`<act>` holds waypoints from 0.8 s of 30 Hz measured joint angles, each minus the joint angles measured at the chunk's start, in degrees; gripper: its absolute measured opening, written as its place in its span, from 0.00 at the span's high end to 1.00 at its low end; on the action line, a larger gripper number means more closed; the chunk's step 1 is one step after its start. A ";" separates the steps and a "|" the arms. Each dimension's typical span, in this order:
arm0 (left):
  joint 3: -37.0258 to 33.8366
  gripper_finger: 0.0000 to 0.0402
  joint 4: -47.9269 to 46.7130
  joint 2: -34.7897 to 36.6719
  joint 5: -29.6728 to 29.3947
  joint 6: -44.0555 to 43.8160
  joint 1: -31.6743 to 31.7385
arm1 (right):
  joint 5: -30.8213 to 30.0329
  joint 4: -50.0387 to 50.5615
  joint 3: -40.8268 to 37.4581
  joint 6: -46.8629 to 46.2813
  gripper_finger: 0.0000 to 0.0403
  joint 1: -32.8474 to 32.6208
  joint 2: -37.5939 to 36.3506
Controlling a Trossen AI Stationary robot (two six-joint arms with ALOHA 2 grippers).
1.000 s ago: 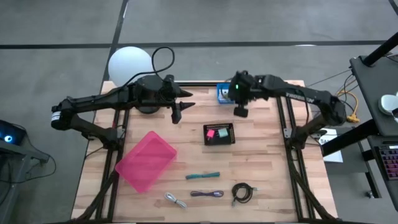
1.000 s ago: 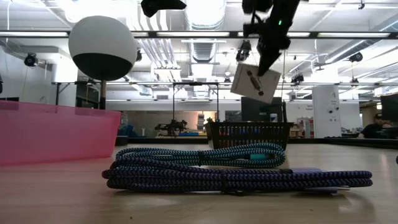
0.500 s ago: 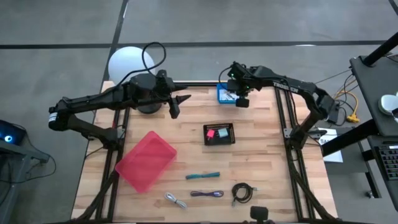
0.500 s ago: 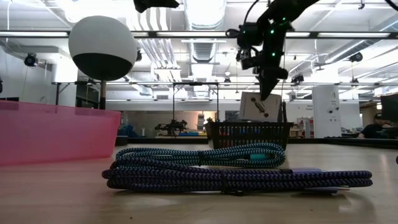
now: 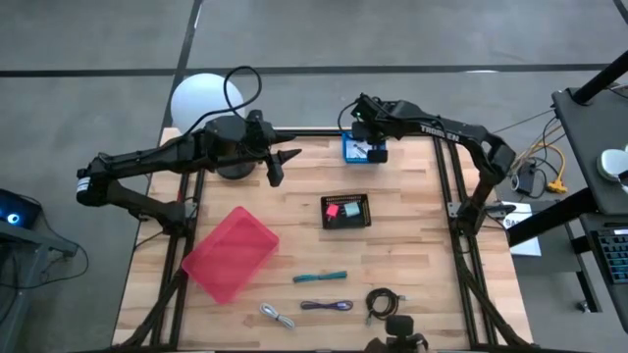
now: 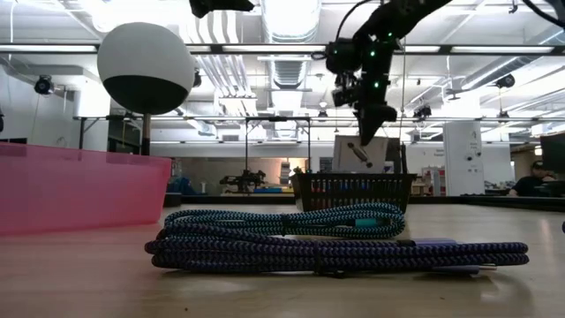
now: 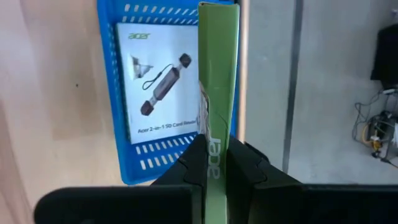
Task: Pick and place items into bin
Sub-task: Put the white box into the blue bin
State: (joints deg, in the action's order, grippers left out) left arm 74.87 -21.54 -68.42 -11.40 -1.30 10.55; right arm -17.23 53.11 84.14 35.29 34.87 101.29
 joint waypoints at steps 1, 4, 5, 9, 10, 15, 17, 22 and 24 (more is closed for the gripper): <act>0.00 0.59 0.00 0.00 0.00 0.00 0.00 | 0.10 0.00 0.00 0.08 0.96 0.00 0.73; 0.00 0.59 0.00 0.00 0.00 0.00 0.00 | -1.04 -0.06 0.00 0.01 0.96 0.00 2.55; 0.00 0.59 0.01 0.00 0.00 0.00 0.00 | -1.23 -0.18 0.00 -0.57 0.96 0.02 2.94; 0.00 0.59 0.00 0.00 0.00 0.00 0.00 | -1.74 -1.85 0.00 -1.87 0.96 0.02 3.79; 0.00 0.59 0.00 0.00 -0.01 0.01 0.00 | -1.85 -2.21 0.00 -1.38 0.96 0.02 3.83; 0.00 0.59 0.00 0.00 0.00 0.02 0.00 | -1.95 -3.75 0.00 -0.22 0.96 0.02 3.83; 0.00 0.59 0.00 0.00 0.00 0.02 0.00 | -1.98 -3.84 0.00 0.13 0.96 0.02 3.81; 0.00 0.59 0.00 0.00 0.00 0.13 0.00 | -2.00 -3.95 0.00 1.79 0.96 0.02 3.81; 0.00 0.59 0.02 0.00 0.00 0.13 0.00 | -2.00 -4.03 0.00 1.87 0.95 0.02 3.81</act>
State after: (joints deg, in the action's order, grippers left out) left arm 74.87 -21.52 -68.42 -11.40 -1.17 10.55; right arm -19.22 49.08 84.14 37.16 34.89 105.10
